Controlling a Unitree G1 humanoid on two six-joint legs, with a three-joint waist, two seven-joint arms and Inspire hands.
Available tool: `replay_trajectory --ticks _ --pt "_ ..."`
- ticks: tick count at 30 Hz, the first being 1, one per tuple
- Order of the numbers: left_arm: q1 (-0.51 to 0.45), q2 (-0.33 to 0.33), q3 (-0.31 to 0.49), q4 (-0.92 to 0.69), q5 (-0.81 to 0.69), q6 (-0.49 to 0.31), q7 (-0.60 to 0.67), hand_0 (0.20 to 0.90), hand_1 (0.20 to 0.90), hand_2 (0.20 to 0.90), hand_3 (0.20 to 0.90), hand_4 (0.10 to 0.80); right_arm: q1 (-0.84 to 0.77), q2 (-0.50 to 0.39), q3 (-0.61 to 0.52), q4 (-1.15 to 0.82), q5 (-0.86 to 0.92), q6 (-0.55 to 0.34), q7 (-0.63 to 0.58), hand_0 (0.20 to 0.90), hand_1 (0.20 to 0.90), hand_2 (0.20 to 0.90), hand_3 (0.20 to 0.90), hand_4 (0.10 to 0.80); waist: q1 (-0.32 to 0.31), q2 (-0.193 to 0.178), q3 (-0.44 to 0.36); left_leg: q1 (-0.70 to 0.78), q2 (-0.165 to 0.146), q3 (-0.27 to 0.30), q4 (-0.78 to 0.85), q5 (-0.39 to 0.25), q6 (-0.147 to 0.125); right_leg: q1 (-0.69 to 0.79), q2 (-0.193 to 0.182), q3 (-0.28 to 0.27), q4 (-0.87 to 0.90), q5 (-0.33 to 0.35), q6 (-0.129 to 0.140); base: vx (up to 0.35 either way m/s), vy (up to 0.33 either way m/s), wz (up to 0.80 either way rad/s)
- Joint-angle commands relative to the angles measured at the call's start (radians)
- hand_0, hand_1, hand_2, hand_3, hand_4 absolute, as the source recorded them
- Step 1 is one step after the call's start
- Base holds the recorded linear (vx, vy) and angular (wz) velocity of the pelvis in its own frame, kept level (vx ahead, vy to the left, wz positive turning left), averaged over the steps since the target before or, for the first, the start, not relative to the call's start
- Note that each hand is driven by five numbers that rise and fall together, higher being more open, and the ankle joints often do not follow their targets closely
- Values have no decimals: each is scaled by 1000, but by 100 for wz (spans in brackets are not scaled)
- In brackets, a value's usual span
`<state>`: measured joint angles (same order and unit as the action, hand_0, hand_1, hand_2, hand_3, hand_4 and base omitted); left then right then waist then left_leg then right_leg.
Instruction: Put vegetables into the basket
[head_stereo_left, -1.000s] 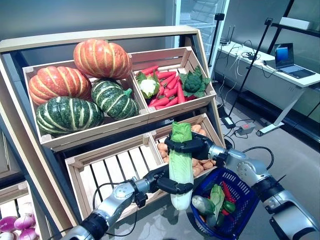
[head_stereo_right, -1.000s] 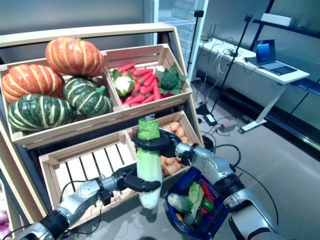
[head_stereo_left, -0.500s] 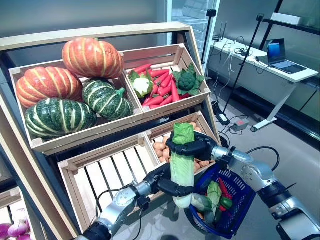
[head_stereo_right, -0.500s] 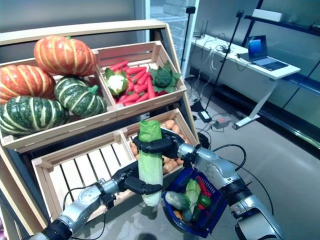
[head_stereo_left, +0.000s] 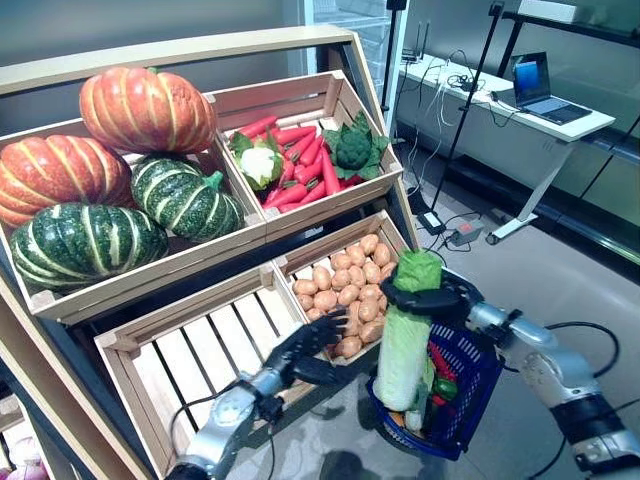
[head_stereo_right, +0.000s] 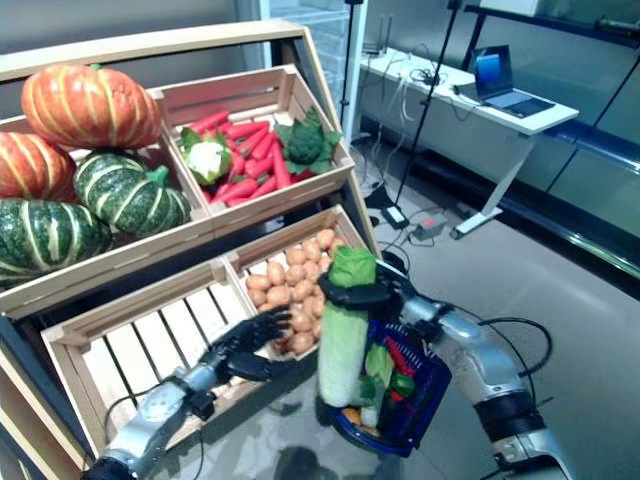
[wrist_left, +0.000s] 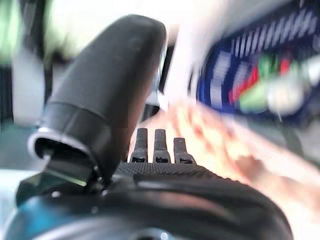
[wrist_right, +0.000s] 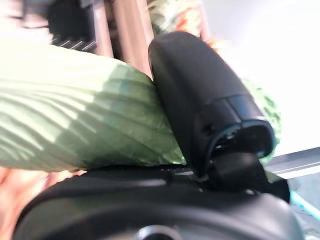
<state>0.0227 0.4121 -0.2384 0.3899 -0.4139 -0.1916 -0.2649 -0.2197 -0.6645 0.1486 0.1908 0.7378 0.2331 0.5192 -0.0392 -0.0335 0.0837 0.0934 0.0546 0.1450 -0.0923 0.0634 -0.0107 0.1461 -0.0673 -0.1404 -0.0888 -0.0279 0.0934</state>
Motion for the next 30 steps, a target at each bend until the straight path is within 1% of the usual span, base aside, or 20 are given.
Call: replay_trajectory --ticks 1,3,4,6,8,12,15,18,21,25,27,29,30 --pt "-40 56 68 -6 -21 -94 32 900 900 900 900 800 -51 -49 -147 -48 -13 -211 -62 300 300 300 300 400 1 -11 -47 39 54 26 5 -83 -31 -16 -7 -5 2 38 -18 14 -4 -3" --pt "-31 54 85 -17 -29 -85 40 900 900 900 900 800 -39 -51 -175 -43 -45 -259 -129 300 300 300 300 400 0 -8 -43 39 54 26 5 -83 -31 -16 -6 -6 2 36 -20 4 -1 -2" --pt "-29 54 87 -19 -31 -83 41 900 900 900 900 800 -37 -50 -179 -42 -46 -265 -144 300 300 300 300 400 0 -8 -42 39 54 26 5 -83 -31 -15 -6 -6 2 36 -20 0 0 0" --pt "-21 48 95 -30 -34 -78 51 900 900 900 900 800 -31 -34 -221 -23 -32 -318 -227 300 300 300 300 400 -1 -2 -37 38 54 26 5 -85 -31 -15 -4 -6 2 34 -22 0 0 0" --pt "-21 46 93 -38 -32 -72 53 900 900 900 900 800 -33 -15 -252 -5 -37 -350 -278 300 300 300 300 400 1 3 -35 38 54 25 5 -87 -31 -13 -2 -7 2 32 -24 0 0 0" --pt "-25 41 80 -33 -26 -81 68 900 900 900 900 800 -38 7 -290 36 -46 -377 -344 300 300 300 300 400 6 10 -35 40 55 23 5 -91 -32 -9 -1 -12 2 28 -24 0 0 0" --pt "-31 37 79 -23 -37 -89 76 900 900 900 900 800 -48 7 -294 80 -65 -399 -386 300 300 300 300 400 12 14 -35 42 55 19 5 -93 -32 -5 -1 -18 2 25 -26 0 0 0" --pt "-34 33 80 -25 -46 -93 94 900 900 900 900 800 -55 6 -296 114 -68 -402 -423 300 300 300 300 400 16 15 -36 43 56 17 5 -93 -32 -3 -1 -23 2 25 -28 2 -13 0" --pt "-41 26 85 -23 -57 -122 151 900 900 900 900 800 -72 12 -298 179 -53 -397 -478 300 300 300 300 400 26 13 -36 41 54 12 5 -93 -32 -1 -1 -27 2 24 -30 0 -54 2" --pt "-53 15 88 -16 -64 -161 211 900 900 900 900 800 -121 12 -282 319 -81 -414 -557 300 300 300 300 400 44 8 -32 42 55 12 14 -92 -32 6 -2 -35 3 23 -37 6 -60 1" --pt "-56 12 88 -14 -61 -165 227 900 900 900 900 800 -149 9 -264 409 -97 -427 -599 300 300 300 300 400 56 6 -25 26 55 9 58 -103 -32 4 -9 -44 34 10 -43 -13 -52 1" --pt "-77 21 77 -18 -69 -165 232 900 900 900 900 800 -170 7 -252 467 -89 -429 -637 300 300 300 300 400 62 7 1 -25 54 -6 165 -131 -33 -29 -15 -47 138 -35 -58 -94 -55 4" --pt "-97 28 72 -26 -70 -163 228 900 900 900 900 800 -179 9 -251 493 -85 -442 -650 300 300 300 300 400 64 5 28 -71 55 -16 255 -163 -31 -64 -23 -60 210 -64 -67 -182 -70 10"
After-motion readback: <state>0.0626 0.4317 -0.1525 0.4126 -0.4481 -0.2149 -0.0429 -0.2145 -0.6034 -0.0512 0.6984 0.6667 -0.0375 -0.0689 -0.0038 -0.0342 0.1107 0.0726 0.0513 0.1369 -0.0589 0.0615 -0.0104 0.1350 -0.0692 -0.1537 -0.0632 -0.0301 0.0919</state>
